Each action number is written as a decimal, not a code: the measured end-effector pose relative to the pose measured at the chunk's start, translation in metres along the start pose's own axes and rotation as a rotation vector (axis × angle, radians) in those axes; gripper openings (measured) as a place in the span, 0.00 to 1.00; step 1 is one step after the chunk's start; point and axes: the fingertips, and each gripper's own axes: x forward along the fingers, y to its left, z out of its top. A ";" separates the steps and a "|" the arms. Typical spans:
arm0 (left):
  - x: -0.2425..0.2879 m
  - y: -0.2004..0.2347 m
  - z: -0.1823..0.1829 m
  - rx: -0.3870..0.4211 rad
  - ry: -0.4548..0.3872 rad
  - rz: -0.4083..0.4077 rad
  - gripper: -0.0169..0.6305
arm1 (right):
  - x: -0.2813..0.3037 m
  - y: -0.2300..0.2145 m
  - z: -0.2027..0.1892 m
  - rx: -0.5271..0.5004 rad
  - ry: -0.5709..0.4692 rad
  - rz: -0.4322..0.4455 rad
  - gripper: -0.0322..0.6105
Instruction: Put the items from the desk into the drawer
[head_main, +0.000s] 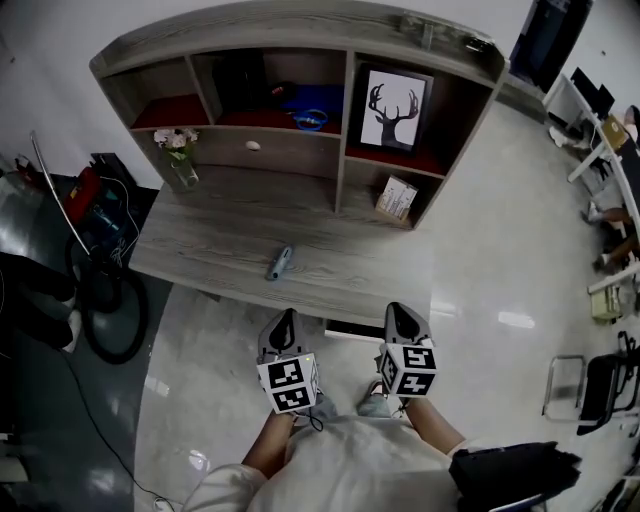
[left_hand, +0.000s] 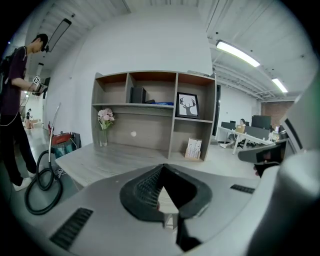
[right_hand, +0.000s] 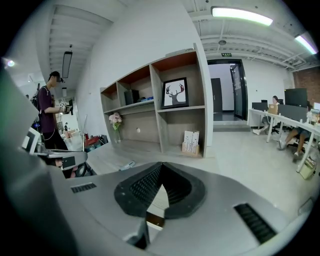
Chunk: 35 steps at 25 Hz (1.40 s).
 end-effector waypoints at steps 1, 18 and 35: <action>0.002 0.000 -0.002 0.001 0.005 -0.002 0.02 | 0.001 0.000 -0.004 0.002 0.007 -0.001 0.05; 0.006 0.004 -0.009 -0.022 0.006 -0.018 0.02 | 0.012 0.012 -0.019 0.006 0.045 0.058 0.05; 0.047 0.039 -0.026 -0.052 0.045 -0.069 0.05 | 0.031 0.038 -0.064 0.003 0.157 0.075 0.05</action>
